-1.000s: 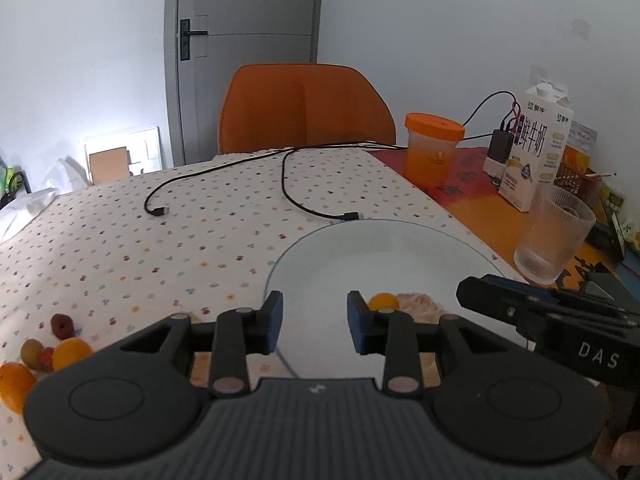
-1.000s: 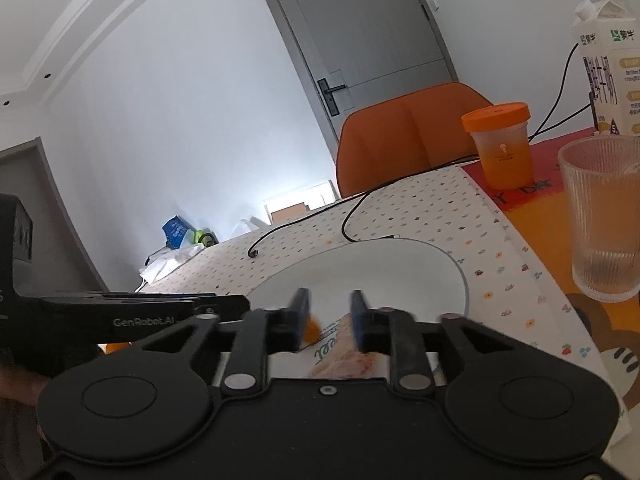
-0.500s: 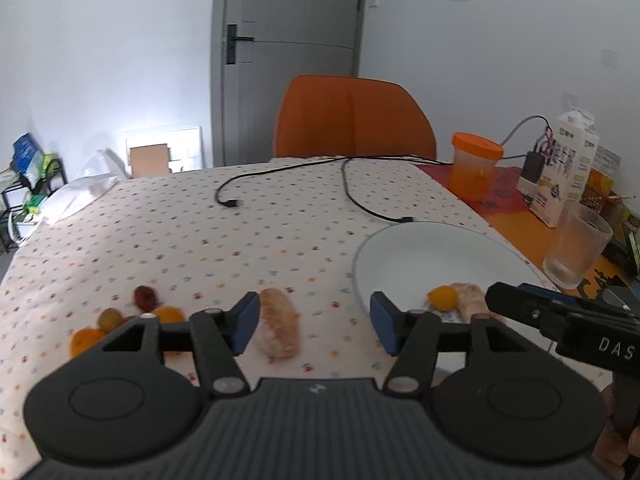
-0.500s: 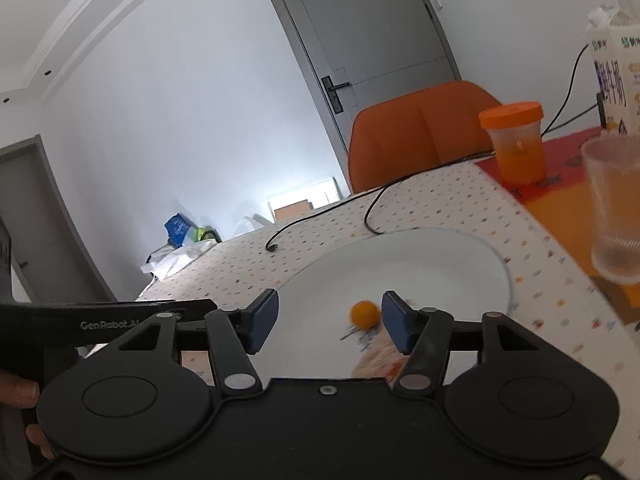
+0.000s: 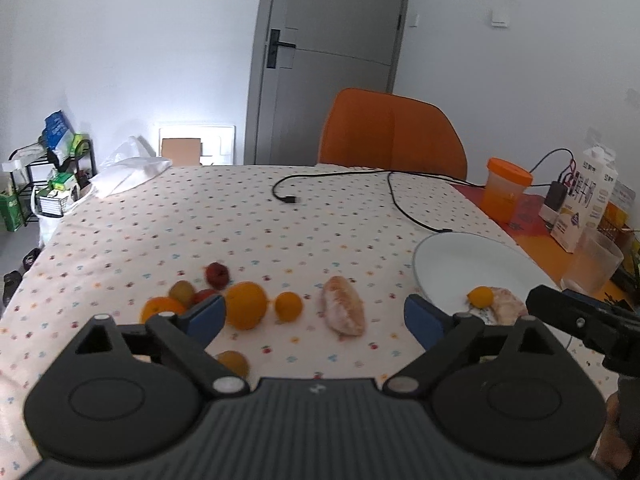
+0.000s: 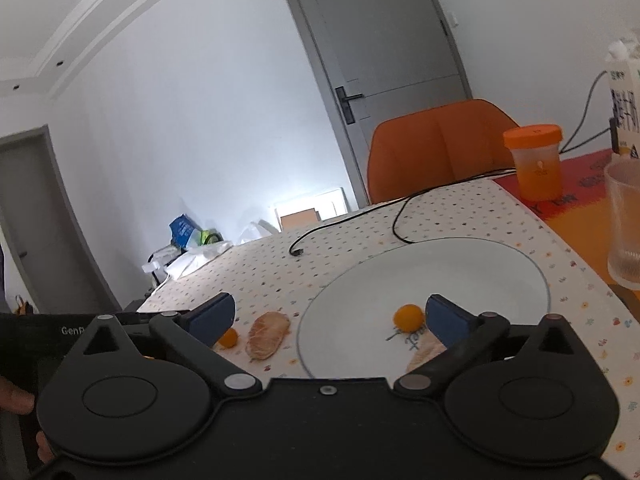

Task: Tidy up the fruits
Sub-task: 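Move both open tools back to the fruit cluster, then grasp the peeled mandarin with the right tool while the left tool grasps the small greenish fruit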

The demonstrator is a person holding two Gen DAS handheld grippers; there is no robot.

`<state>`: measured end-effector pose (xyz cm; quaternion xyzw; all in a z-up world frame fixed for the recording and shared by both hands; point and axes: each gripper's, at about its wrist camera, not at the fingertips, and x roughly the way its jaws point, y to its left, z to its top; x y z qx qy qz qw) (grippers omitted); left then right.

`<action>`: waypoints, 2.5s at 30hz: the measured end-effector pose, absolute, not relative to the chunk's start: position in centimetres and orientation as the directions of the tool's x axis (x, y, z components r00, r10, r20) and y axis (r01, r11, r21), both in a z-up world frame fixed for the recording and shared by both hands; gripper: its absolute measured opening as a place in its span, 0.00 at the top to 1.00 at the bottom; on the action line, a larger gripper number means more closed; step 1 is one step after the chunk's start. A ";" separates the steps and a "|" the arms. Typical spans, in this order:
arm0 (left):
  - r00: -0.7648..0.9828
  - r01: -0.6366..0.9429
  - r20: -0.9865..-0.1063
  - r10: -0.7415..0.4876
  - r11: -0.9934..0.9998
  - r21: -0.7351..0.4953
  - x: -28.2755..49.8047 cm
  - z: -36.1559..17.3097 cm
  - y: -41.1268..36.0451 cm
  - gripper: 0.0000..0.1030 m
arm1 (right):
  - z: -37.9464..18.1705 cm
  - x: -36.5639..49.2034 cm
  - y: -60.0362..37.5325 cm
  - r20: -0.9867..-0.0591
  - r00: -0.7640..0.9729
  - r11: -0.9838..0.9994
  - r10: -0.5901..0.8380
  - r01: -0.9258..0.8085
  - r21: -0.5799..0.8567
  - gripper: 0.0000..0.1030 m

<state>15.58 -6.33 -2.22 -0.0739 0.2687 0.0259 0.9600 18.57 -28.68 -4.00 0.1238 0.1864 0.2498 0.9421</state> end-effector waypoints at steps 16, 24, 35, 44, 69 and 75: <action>0.857 -0.171 -0.511 0.074 0.975 -0.145 12.6 -2.5 -2.1 0.07 | -4.0 17.0 -24.9 -0.326 0.754 0.819 0.571 -0.498 0.285 0.00; 0.865 -0.164 -0.498 0.063 0.973 -0.160 12.0 -3.1 -1.0 0.09 | -4.0 16.5 -22.9 -0.338 0.722 0.797 0.604 -0.544 0.261 0.01; 0.839 -0.158 -0.544 0.026 0.968 -0.196 13.3 -5.0 0.1 0.30 | -4.9 17.9 -20.4 -0.406 0.682 0.792 0.608 -0.553 0.257 0.27; 0.802 -0.140 -0.596 -0.031 0.961 -0.239 15.1 -6.8 -0.3 0.61 | -5.7 19.4 -18.9 -0.454 0.671 0.806 0.586 -0.544 0.236 0.42; 0.798 -0.134 -0.598 -0.071 0.947 -0.292 16.2 -6.5 1.8 0.79 | -6.8 23.8 -14.1 -0.555 0.707 0.877 0.439 -0.471 0.094 0.57; 0.799 -0.143 -0.599 -0.060 0.948 -0.285 15.9 -6.5 1.6 0.79 | -6.7 24.2 -14.1 -0.553 0.706 0.870 0.441 -0.489 0.070 0.71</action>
